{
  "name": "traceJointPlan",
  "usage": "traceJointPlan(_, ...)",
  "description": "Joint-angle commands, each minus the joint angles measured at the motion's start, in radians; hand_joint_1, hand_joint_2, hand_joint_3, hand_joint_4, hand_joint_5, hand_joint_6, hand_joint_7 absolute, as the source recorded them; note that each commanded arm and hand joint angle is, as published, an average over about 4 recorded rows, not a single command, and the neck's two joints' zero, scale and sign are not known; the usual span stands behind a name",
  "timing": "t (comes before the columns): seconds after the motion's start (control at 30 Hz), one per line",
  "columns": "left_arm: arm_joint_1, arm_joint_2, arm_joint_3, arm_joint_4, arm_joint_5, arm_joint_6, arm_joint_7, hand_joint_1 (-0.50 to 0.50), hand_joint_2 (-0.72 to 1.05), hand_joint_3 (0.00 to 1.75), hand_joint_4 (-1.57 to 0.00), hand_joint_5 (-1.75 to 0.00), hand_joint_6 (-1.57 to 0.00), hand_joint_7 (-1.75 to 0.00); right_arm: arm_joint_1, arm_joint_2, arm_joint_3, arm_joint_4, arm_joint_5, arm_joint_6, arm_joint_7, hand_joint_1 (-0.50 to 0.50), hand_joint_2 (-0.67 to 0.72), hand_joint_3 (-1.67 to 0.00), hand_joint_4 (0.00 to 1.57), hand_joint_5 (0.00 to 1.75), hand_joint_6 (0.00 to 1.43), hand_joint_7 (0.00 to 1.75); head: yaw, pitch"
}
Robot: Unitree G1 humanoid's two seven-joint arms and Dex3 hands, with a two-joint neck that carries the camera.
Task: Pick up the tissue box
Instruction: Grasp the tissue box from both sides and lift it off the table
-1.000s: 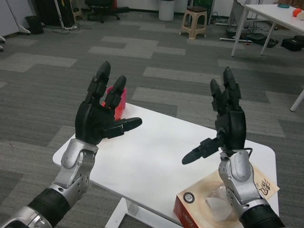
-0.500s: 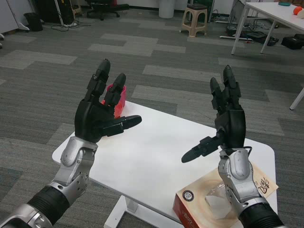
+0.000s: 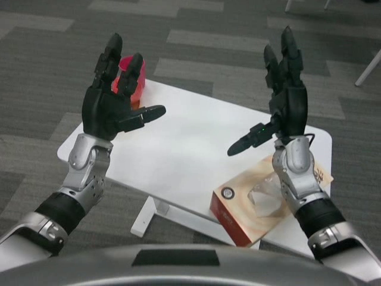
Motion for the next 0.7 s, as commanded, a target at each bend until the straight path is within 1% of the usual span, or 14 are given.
traceJointPlan(0.03, -0.005, -0.003, -0.007, 0.031, -0.012, -0.004, 0.000, 0.50, 0.69, 0.00, 0.00, -0.21, 0.00, 0.00, 0.023, -0.033, -0.033, 0.002, 0.009, 0.014, -0.008, -0.40, 0.41, -0.08, 0.00, 0.00, 0.00, 0.00, 0.008, -0.046)
traceJointPlan(0.07, -0.006, -0.003, -0.007, 0.039, -0.013, -0.004, 0.000, 0.50, 0.69, 0.00, 0.00, -0.21, 0.00, 0.00, 0.030, -0.043, -0.040, 0.000, 0.010, 0.017, -0.008, -0.40, 0.41, -0.08, 0.00, 0.00, 0.00, 0.00, 0.015, -0.064)
traceJointPlan(0.1, -0.007, -0.003, -0.008, 0.048, -0.015, -0.004, 0.000, 0.50, 0.69, 0.00, 0.00, -0.21, 0.00, 0.00, 0.037, -0.053, -0.047, -0.001, 0.011, 0.021, -0.008, -0.39, 0.41, -0.08, 0.00, 0.00, 0.00, 0.00, 0.027, -0.056)
traceJointPlan(0.17, -0.009, -0.003, -0.008, 0.059, -0.020, -0.004, 0.000, 0.50, 0.69, 0.00, 0.00, -0.21, 0.00, 0.00, 0.049, -0.071, -0.063, -0.002, 0.014, 0.025, -0.005, -0.38, 0.41, -0.08, 0.00, 0.00, 0.00, 0.00, 0.039, -0.061)
traceJointPlan(0.27, -0.009, -0.005, -0.007, 0.071, -0.024, -0.004, 0.000, 0.50, 0.69, 0.00, 0.00, -0.21, 0.00, 0.00, 0.066, -0.094, -0.080, -0.004, 0.017, 0.028, 0.016, -0.38, 0.41, -0.08, 0.00, 0.00, 0.00, 0.00, 0.057, -0.065)
traceJointPlan(0.37, -0.009, -0.016, 0.000, 0.079, -0.024, -0.004, 0.000, 0.50, 0.69, 0.00, 0.00, -0.21, 0.00, 0.00, 0.084, -0.125, -0.103, -0.007, 0.019, 0.031, 0.044, -0.34, 0.46, -0.08, 0.00, 0.00, 0.00, 0.00, 0.092, -0.052)
traceJointPlan(0.53, -0.008, -0.022, 0.003, 0.093, -0.024, -0.004, 0.000, 0.50, 0.69, 0.00, 0.00, -0.21, 0.00, 0.00, 0.110, -0.148, -0.142, -0.014, 0.022, 0.041, 0.089, -0.33, 0.47, -0.08, 0.00, 0.00, 0.00, 0.00, 0.105, -0.054)
traceJointPlan(0.63, -0.008, -0.025, 0.004, 0.101, -0.024, -0.004, 0.000, 0.50, 0.69, 0.00, 0.00, -0.21, 0.00, 0.00, 0.124, -0.156, -0.158, -0.016, 0.023, 0.043, 0.098, -0.31, 0.47, -0.08, 0.00, 0.00, 0.00, 0.00, 0.097, -0.050)
traceJointPlan(0.7, -0.010, -0.029, 0.006, 0.112, -0.024, -0.005, 0.000, 0.50, 0.69, 0.00, 0.00, -0.21, 0.00, 0.00, 0.152, -0.168, -0.182, -0.016, 0.023, 0.043, 0.106, -0.29, 0.53, -0.08, 0.00, 0.00, 0.00, 0.00, 0.091, -0.045)
